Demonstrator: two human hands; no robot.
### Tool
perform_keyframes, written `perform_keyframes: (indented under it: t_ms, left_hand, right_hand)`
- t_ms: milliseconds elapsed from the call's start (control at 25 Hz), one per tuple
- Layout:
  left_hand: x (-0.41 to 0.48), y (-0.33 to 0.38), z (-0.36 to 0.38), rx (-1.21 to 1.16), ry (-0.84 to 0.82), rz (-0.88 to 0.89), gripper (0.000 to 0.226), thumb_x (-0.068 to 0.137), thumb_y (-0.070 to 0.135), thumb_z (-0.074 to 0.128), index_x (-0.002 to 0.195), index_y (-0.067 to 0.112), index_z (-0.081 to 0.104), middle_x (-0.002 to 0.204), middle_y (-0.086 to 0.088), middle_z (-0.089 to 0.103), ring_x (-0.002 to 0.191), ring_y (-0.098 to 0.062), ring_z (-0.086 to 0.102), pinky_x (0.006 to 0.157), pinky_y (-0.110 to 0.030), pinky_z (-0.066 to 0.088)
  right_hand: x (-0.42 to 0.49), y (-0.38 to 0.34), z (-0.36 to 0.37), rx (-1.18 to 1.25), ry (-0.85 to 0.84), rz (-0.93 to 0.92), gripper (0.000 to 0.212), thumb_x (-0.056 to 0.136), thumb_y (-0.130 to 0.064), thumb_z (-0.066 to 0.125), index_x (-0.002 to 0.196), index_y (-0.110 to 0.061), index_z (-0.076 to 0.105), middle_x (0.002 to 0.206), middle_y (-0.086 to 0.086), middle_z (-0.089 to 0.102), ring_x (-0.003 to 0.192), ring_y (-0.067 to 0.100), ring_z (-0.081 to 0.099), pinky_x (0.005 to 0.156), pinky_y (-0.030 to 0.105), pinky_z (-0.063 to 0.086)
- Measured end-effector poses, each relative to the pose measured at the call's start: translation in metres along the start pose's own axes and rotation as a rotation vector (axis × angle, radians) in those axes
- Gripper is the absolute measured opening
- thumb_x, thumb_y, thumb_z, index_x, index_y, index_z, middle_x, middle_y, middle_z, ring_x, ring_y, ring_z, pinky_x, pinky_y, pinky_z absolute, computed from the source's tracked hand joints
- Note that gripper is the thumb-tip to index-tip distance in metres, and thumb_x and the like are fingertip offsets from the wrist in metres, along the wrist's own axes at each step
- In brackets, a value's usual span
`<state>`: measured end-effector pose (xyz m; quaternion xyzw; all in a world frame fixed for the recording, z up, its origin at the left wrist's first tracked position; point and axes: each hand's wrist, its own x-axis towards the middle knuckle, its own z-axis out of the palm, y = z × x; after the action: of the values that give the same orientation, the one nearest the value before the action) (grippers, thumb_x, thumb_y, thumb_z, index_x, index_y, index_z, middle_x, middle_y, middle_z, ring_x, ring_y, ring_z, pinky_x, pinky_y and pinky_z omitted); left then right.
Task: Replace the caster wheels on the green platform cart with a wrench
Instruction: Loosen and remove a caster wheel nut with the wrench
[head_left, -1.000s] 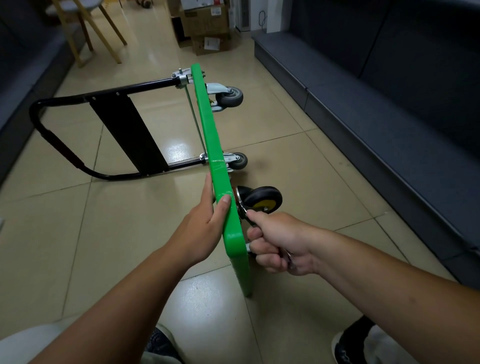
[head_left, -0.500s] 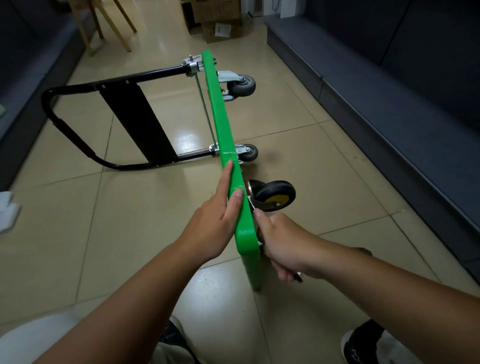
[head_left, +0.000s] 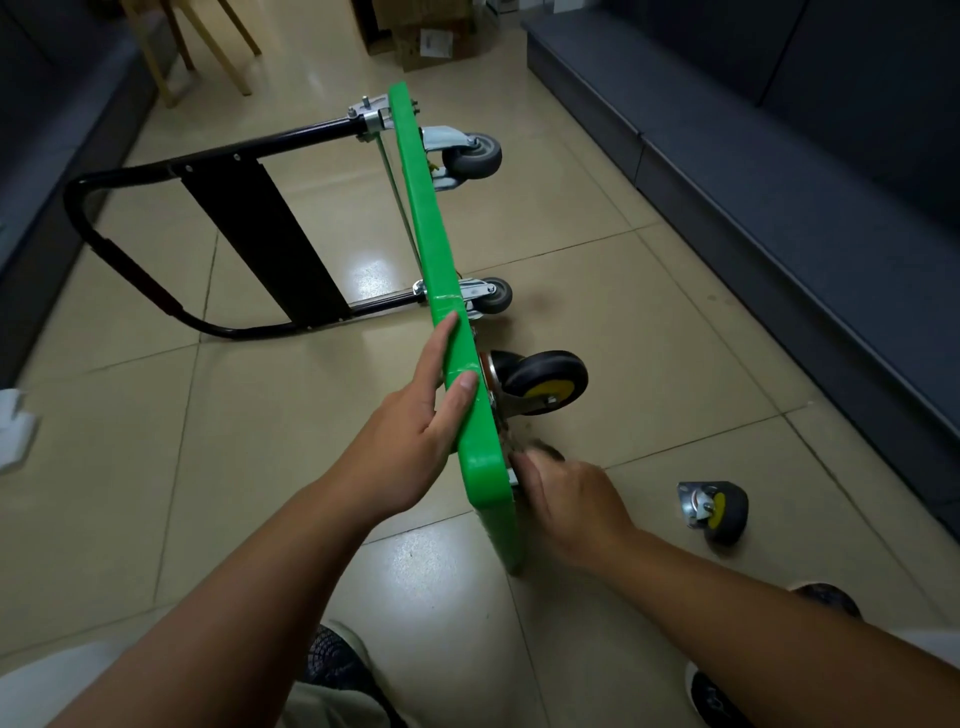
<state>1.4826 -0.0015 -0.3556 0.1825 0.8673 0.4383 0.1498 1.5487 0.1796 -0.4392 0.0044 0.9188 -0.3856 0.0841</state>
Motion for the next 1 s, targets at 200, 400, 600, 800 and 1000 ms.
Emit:
perform_keyframes:
  t_ms: [200, 400, 600, 800, 1000]
  left_hand:
    - [0.001, -0.001, 0.002, 0.017, 0.046, -0.012, 0.057, 0.094, 0.067, 0.028, 0.145, 0.07, 0.002, 0.116, -0.009, 0.068, 0.089, -0.024, 0.071, 0.085, -0.054, 0.057]
    - [-0.001, 0.0, 0.003, -0.042, 0.042, 0.005, 0.057, 0.098, 0.066, 0.036, 0.146, 0.069, 0.005, 0.135, 0.004, 0.059, 0.095, -0.016, 0.072, 0.09, -0.048, 0.058]
    - [-0.003, -0.001, 0.002, -0.026, 0.033, -0.016, 0.06, 0.094, 0.072, 0.034, 0.145, 0.071, 0.003, 0.129, 0.0, 0.064, 0.087, -0.018, 0.073, 0.084, -0.047, 0.059]
    - [-0.004, 0.002, 0.003, 0.05, 0.033, -0.036, 0.064, 0.094, 0.067, 0.031, 0.149, 0.065, -0.002, 0.106, -0.003, 0.071, 0.083, -0.018, 0.07, 0.082, -0.044, 0.056]
    - [-0.005, -0.006, 0.0, 0.015, 0.047, -0.033, 0.06, 0.095, 0.069, 0.033, 0.145, 0.071, 0.0, 0.115, -0.001, 0.068, 0.089, -0.021, 0.071, 0.086, -0.049, 0.056]
  right_hand:
    - [-0.037, -0.007, -0.02, 0.251, -0.226, 0.671, 0.059, 0.107, -0.051, 0.017, 0.102, -0.005, 0.053, 0.048, 0.014, 0.053, 0.04, 0.026, 0.052, 0.041, 0.02, 0.034]
    - [-0.017, -0.066, -0.069, 0.513, -0.306, 0.599, 0.049, 0.107, -0.053, 0.018, 0.078, -0.02, 0.04, 0.037, -0.002, 0.034, 0.032, 0.015, 0.037, 0.037, 0.014, 0.024]
    - [-0.008, -0.094, -0.064, 0.652, -0.372, 0.555, 0.05, 0.106, -0.056, 0.02, 0.078, -0.019, 0.041, 0.037, -0.004, 0.032, 0.029, 0.012, 0.034, 0.034, 0.014, 0.022]
    - [-0.008, -0.094, -0.063, 0.507, -0.393, 0.527, 0.058, 0.104, -0.059, 0.016, 0.085, -0.012, 0.045, 0.042, 0.001, 0.037, 0.03, 0.014, 0.035, 0.037, 0.015, 0.027]
    - [-0.004, -0.063, -0.028, 0.032, -0.135, 0.147, 0.056, 0.106, -0.05, 0.016, 0.113, -0.013, 0.058, 0.076, 0.011, 0.066, 0.064, 0.025, 0.066, 0.061, 0.038, 0.057]
